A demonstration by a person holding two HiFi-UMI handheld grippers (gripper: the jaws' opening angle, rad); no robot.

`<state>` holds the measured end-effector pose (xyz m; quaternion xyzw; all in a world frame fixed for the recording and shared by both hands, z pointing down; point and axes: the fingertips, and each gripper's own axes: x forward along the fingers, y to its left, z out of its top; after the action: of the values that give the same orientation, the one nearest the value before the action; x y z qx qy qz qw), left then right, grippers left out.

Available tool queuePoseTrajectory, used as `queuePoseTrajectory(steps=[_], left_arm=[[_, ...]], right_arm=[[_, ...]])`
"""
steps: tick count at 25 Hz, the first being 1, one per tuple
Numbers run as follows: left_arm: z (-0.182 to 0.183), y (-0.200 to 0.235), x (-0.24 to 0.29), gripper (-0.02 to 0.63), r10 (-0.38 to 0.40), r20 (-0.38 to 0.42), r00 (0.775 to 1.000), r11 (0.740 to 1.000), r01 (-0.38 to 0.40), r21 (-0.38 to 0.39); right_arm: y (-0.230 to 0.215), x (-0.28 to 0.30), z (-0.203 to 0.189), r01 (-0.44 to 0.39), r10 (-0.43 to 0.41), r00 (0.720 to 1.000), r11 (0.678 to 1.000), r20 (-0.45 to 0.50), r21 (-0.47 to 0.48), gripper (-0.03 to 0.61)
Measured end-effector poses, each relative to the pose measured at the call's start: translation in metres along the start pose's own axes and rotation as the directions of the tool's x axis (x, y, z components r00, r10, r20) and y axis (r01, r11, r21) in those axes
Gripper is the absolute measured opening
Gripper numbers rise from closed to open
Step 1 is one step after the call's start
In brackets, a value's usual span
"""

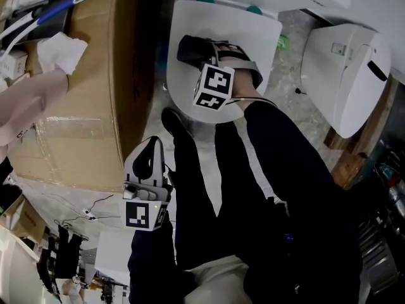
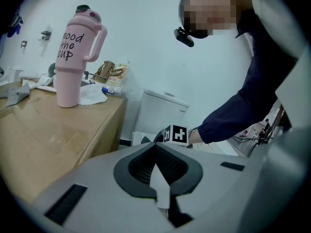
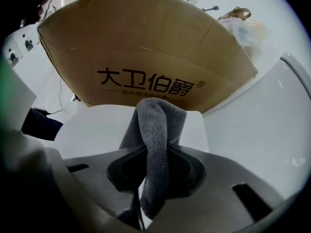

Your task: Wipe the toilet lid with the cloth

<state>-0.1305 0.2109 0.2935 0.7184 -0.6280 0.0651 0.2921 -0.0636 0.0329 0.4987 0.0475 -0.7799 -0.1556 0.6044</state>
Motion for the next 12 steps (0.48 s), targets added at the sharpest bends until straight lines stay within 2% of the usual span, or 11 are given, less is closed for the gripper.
queuePoseTrajectory(steps=[2, 7, 12], left_arm=[[0.001, 0.004, 0.001, 0.012, 0.008, -0.011, 1.0, 1.0, -0.008, -0.001], [0.0, -0.002, 0.002, 0.012, -0.046, -0.024, 0.999, 0.999, 0.046, 0.002], [-0.011, -0.001, -0.004, 0.012, -0.05, -0.044, 0.998, 0.998, 0.049, -0.027]], right_arm=[[-0.028, 0.006, 0.004, 0.033, -0.033, 0.999, 0.999, 0.0, -0.02, 0.074], [-0.093, 0.021, 0.02, 0.114, -0.114, 0.993, 0.991, 0.007, -0.063, 0.074], [-0.126, 0.037, 0.038, 0.159, -0.16, 0.987, 0.981, -0.005, -0.108, 0.074]])
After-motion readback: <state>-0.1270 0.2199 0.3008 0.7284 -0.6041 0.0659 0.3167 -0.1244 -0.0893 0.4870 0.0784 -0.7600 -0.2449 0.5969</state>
